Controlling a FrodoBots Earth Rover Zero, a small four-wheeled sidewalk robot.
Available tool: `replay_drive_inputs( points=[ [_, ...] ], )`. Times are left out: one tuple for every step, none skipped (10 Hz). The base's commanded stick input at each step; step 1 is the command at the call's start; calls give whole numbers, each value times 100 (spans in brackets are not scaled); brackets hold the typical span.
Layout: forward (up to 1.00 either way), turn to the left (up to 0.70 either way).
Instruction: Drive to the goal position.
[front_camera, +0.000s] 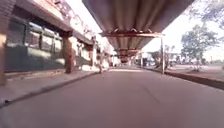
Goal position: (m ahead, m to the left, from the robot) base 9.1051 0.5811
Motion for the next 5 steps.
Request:
replay_drive_inputs(
  points=[
    [70, -17],
    [70, -26],
    [70, -34],
    [70, 0],
    [70, 0]
  ],
)
